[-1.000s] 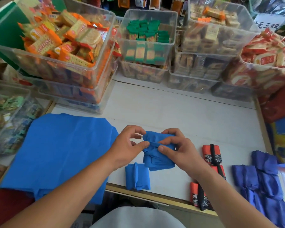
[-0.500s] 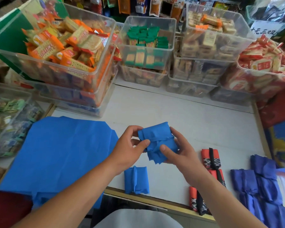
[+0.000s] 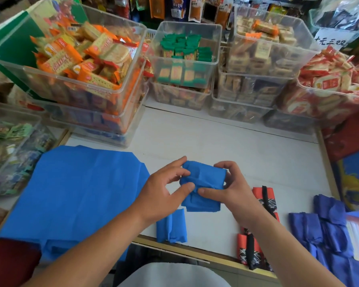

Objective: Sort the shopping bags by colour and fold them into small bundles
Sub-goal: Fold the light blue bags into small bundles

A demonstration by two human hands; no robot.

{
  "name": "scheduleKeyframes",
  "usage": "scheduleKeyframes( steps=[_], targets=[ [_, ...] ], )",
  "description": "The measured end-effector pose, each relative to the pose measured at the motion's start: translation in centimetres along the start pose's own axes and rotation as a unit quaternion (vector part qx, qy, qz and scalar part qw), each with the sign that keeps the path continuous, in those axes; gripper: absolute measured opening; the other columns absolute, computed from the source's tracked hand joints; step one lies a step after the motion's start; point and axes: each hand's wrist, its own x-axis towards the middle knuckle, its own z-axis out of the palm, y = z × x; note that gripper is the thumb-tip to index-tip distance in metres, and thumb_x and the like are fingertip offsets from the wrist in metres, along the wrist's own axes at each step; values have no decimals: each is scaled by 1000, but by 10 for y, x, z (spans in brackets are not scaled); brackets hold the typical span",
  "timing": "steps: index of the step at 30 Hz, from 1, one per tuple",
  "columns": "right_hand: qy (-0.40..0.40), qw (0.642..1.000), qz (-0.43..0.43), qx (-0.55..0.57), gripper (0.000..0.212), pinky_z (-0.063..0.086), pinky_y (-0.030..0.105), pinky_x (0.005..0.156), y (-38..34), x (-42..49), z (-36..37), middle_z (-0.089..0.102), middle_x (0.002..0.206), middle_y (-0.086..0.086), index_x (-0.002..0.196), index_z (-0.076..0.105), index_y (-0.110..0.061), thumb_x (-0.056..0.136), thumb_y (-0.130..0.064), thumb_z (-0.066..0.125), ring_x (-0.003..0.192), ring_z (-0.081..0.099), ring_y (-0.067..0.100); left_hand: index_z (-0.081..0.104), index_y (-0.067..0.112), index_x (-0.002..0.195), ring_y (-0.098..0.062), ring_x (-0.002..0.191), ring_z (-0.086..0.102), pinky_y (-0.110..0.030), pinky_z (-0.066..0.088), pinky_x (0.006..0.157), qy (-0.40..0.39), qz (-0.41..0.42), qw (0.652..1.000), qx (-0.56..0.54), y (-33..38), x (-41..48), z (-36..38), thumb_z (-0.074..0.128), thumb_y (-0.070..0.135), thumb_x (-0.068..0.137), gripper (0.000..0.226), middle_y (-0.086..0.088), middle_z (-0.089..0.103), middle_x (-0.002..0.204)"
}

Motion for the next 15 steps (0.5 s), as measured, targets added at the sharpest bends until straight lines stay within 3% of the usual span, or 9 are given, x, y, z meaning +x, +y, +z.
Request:
scheduleKeyframes(
  steps=[3,6,8,12,15],
  targets=[
    [46,999,6,19,75,62,54,82,6,-1,4,66,116,19,112,50,-19,56,-17,101,96,72,36,69,32,118,-4,125,59,-25,53,97,50,25,998,36,3,-8,7,87,30,80,42,23,59,135],
    [71,997,9,-17,76,60,59,83,11,-1,4,71,109,16,105,51,-23,50,-35,102,94,73,36,72,33,93,1,117,64,-32,54,101,45,-37,998,-18,1,-6,10,88,21,79,25,26,66,127],
    [69,997,16,-16,76,58,61,85,13,-3,3,71,110,17,104,52,-28,48,-42,102,95,73,36,77,30,94,-3,115,67,-36,55,102,33,-56,997,-48,-1,-4,8,87,15,80,22,21,69,126],
    [43,999,-12,18,65,62,48,83,5,-7,7,70,115,9,119,64,-37,65,-24,96,100,73,28,78,20,109,-7,108,70,-33,58,97,17,-63,996,-66,1,0,4,85,10,82,30,17,71,123],
    [64,997,-33,25,56,63,41,82,0,-7,10,70,116,0,113,72,-31,63,-19,94,102,72,21,78,18,112,-9,111,68,-31,56,98,-8,-13,1000,7,-3,4,2,82,15,86,26,17,66,125]
  ],
)
